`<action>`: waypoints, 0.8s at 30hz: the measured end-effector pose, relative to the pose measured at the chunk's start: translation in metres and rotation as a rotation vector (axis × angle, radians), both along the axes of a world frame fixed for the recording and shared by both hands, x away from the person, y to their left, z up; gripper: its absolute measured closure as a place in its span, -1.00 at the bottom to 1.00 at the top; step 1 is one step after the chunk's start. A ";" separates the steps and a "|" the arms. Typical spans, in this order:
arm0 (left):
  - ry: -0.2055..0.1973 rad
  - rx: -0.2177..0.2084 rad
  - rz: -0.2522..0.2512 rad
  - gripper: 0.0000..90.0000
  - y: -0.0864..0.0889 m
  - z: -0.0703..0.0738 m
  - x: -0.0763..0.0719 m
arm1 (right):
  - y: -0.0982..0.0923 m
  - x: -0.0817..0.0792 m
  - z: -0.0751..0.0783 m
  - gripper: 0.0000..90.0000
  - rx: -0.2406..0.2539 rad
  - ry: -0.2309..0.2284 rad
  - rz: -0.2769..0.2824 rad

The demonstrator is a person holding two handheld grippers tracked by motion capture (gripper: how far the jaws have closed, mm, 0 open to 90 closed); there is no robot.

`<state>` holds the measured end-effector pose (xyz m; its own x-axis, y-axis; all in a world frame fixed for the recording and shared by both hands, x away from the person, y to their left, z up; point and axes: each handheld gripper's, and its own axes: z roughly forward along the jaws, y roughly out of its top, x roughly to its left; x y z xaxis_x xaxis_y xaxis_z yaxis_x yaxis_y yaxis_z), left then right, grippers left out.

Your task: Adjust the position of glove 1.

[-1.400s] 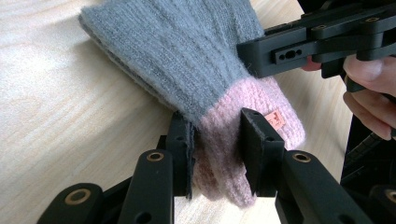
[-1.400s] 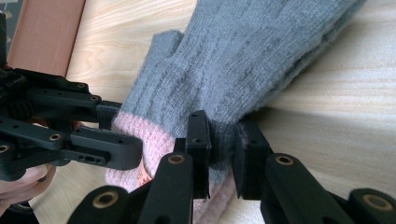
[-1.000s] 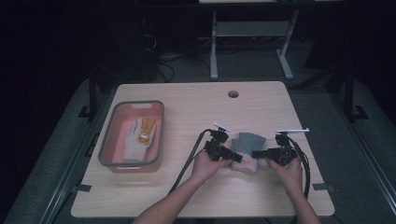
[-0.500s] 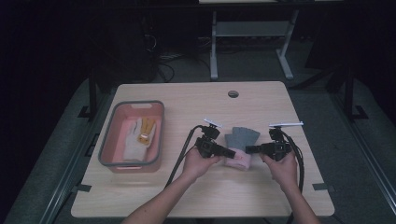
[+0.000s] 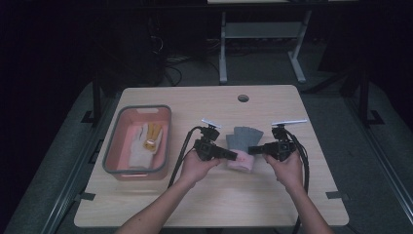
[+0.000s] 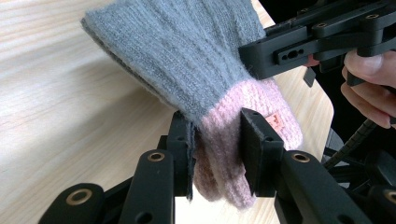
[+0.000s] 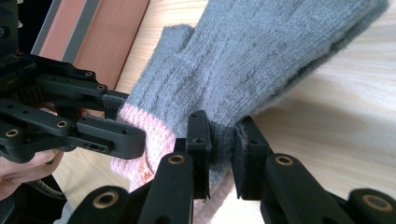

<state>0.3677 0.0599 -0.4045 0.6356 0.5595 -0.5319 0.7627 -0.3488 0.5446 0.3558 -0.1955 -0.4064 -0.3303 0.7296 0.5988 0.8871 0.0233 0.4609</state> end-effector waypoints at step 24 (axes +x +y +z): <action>-0.037 -0.025 0.039 0.50 0.039 0.026 0.006 | 0.036 0.018 0.034 0.74 -0.008 -0.026 0.064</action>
<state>0.3733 0.0990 -0.3780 0.6334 0.5705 -0.5228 0.7545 -0.3052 0.5810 0.3740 -0.1600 -0.3727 -0.3913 0.7114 0.5838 0.8716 0.0830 0.4831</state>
